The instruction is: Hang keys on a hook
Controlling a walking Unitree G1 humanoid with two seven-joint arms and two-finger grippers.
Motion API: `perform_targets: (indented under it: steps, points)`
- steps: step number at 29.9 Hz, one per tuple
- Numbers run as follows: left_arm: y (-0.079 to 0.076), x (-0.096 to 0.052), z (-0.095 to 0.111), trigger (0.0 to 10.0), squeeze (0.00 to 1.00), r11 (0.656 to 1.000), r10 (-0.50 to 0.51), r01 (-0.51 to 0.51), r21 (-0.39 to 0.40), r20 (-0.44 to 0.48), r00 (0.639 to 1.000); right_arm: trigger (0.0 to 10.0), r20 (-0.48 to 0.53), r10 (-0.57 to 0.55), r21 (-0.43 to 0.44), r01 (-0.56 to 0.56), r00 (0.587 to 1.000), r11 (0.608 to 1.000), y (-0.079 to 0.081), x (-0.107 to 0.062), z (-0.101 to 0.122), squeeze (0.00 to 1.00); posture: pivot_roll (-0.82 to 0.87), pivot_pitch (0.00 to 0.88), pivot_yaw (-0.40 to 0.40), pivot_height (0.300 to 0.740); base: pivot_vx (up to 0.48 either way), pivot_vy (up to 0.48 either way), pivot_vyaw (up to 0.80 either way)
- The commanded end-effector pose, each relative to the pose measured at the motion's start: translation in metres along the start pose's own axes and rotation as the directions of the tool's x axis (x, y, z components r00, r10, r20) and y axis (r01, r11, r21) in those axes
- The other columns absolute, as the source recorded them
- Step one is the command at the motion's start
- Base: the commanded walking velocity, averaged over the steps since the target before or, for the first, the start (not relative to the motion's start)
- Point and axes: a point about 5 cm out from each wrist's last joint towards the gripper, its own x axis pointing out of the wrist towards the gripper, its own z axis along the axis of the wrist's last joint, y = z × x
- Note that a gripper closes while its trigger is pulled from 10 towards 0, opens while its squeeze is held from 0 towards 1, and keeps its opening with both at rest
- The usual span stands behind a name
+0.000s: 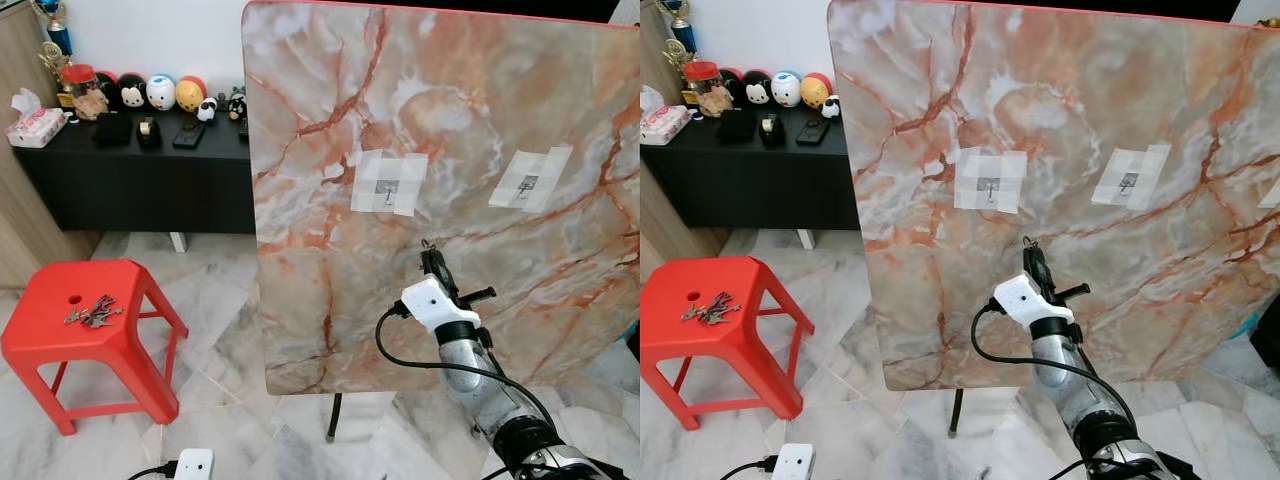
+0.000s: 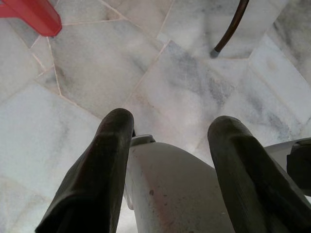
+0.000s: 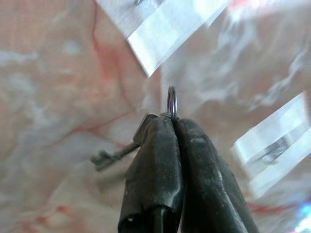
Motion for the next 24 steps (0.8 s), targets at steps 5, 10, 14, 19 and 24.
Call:
perform_targets:
  steps: [5,10,14,19,24]
  points:
    - [-0.007,0.0,-0.005,10.0,0.0,1.0,-0.019,0.019,0.006,-0.017,1.0,10.0,0.166,0.018,-0.185,0.013,0.986,0.983,-0.001,0.001,0.012,0.0,0.08,0.0,-0.119,0.74,0.0,0.0,0.0]
    - [-0.007,0.0,-0.004,10.0,0.0,1.0,-0.019,0.019,0.002,-0.014,1.0,10.0,0.218,0.003,-0.26,0.055,0.976,0.964,-0.003,0.002,0.014,0.0,0.07,0.0,-0.121,0.74,0.0,0.0,0.0]
    - [-0.007,0.0,-0.003,10.0,0.0,1.0,-0.017,0.017,-0.001,-0.014,1.0,10.0,0.22,-0.003,-0.278,0.066,0.975,0.958,-0.004,0.005,0.014,0.0,0.07,0.0,-0.12,0.74,0.0,0.0,0.0]
    - [-0.007,0.001,-0.003,10.0,0.0,1.0,-0.016,0.016,-0.001,-0.013,1.0,10.0,0.171,-0.043,-0.174,0.073,0.984,0.982,-0.007,0.009,0.015,0.0,0.08,0.0,-0.107,0.74,0.0,0.0,0.0]
    - [-0.003,0.001,-0.001,10.0,0.0,1.0,-0.013,0.014,0.011,-0.013,1.0,10.0,0.079,-0.095,-0.031,0.098,0.992,0.995,-0.007,0.011,0.014,0.0,0.09,0.0,-0.083,0.74,0.0,0.0,0.0]
